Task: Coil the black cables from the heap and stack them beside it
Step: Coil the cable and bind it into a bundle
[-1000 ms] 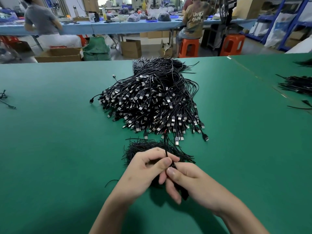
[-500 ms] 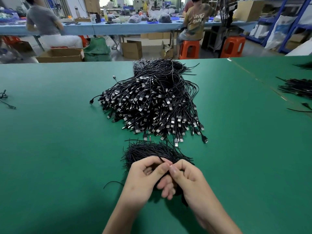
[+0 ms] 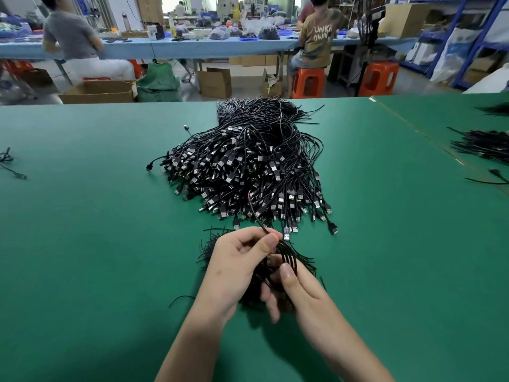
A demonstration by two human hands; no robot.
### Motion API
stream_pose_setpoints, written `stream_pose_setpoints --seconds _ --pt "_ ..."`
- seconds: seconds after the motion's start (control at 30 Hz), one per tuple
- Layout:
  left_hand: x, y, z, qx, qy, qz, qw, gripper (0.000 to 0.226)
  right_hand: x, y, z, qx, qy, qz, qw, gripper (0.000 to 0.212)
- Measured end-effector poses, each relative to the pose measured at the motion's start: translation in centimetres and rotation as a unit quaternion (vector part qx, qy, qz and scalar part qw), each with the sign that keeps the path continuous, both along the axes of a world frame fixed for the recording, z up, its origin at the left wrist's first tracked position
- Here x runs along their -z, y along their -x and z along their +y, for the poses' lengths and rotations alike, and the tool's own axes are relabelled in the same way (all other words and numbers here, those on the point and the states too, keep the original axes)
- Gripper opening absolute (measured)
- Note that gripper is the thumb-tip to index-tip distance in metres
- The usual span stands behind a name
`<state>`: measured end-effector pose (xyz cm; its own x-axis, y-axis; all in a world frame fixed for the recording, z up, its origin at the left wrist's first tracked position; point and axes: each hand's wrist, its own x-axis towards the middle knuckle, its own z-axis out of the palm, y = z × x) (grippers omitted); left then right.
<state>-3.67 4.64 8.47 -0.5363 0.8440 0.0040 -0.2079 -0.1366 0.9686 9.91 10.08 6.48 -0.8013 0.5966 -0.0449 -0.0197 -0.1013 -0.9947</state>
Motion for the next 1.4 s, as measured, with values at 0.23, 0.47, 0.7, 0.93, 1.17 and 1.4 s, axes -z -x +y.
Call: stream_pose_setpoints --seconds 0.23,0.47,0.7,0.93,1.17,1.4 --pt "0.0 -1.6 0.7 -0.082 0.009 0.013 0.997 0.019 0.2 0.8 0.1 0.092 -0.193 -0.097 0.972 0.027" --pt "1.5 -5.6 0.9 -0.133 0.089 0.149 0.976 0.01 0.1 1.2 -0.1 0.13 -0.421 -0.285 0.851 0.009" --pt "0.6 -3.6 1.1 -0.066 0.065 0.109 0.99 0.011 0.2 1.0 1.0 0.025 -0.098 -0.095 0.99 0.024" --pt "0.5 -2.3 0.7 0.027 0.028 -0.009 0.999 0.027 0.0 0.5 1.5 -0.012 0.132 0.018 0.991 0.034" --pt "1.6 -0.8 0.4 0.041 -0.028 0.007 0.999 0.034 -0.3 1.2 1.1 0.037 -0.001 -0.023 0.999 0.034" --pt "2.3 5.1 -2.8 -0.08 0.165 0.525 0.831 0.019 -0.7 0.8 2.1 0.13 -0.035 -0.037 0.99 0.034"
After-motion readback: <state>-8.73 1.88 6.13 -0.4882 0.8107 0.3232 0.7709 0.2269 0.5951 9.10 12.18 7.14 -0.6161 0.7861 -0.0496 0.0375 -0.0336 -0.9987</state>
